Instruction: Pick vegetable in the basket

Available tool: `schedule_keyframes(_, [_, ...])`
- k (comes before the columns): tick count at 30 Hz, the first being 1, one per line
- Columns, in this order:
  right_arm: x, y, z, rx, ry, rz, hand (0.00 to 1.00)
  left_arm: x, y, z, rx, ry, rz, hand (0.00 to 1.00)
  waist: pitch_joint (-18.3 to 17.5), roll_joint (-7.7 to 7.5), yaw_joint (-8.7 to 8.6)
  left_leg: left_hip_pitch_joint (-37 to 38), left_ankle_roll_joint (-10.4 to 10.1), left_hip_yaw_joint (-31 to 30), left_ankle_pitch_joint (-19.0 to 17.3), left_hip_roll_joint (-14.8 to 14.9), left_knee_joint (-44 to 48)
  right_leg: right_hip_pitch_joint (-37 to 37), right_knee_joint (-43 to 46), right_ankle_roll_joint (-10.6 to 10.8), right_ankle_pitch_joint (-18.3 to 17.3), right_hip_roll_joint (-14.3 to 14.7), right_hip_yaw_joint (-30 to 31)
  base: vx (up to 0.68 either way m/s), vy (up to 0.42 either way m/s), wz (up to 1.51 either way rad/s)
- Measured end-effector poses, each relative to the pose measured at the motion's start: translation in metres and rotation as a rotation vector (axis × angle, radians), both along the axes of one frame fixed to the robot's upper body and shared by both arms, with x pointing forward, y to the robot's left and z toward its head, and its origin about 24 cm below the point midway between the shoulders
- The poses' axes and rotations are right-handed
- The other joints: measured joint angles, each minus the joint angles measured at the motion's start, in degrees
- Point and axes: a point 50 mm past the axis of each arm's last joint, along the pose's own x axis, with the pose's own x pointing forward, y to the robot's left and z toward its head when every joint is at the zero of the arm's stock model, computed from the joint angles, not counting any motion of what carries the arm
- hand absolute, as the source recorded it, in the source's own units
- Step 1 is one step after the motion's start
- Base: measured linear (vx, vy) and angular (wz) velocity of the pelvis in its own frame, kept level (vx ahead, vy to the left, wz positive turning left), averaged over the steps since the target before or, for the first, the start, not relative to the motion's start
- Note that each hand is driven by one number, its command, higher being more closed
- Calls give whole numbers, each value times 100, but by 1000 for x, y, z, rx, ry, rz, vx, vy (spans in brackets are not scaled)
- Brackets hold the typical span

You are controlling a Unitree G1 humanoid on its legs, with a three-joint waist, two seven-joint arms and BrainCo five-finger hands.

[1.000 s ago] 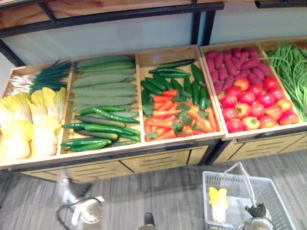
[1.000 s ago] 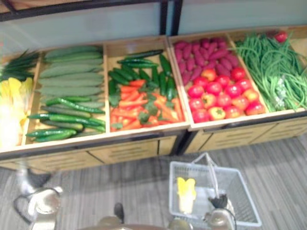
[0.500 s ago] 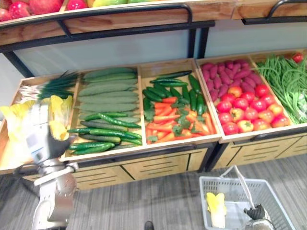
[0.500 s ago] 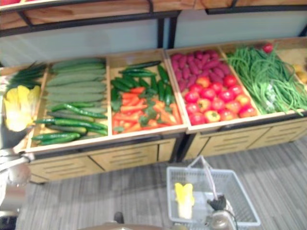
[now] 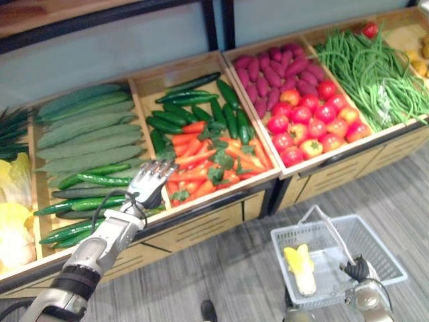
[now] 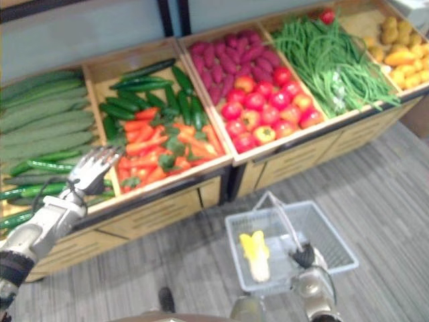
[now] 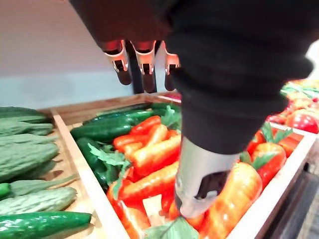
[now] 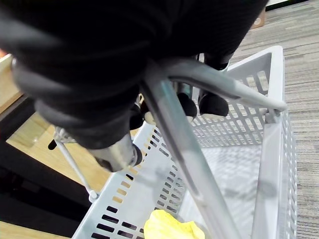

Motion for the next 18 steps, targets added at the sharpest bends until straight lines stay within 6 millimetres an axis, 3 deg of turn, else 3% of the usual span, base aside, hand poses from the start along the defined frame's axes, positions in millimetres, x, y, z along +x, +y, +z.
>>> schedule_keyframes(12, [12, -3, 10, -23, -43, 11, 100, 26, -5, 19, 76, -42, 4, 0, 262, 164, -58, -205, -8, 165, -16, -12, 51, -307, -134, -5, 184, 17, 215, -29, -3, -10])
schedule_keyframes(18, [15, -3, 12, -24, -50, 13, 100, 38, 5, 31, 94, -71, 83, 0, 268, 172, -54, -270, -7, 156, -15, -20, 43, -369, -133, -4, 187, 11, 213, 0, 0, 0])
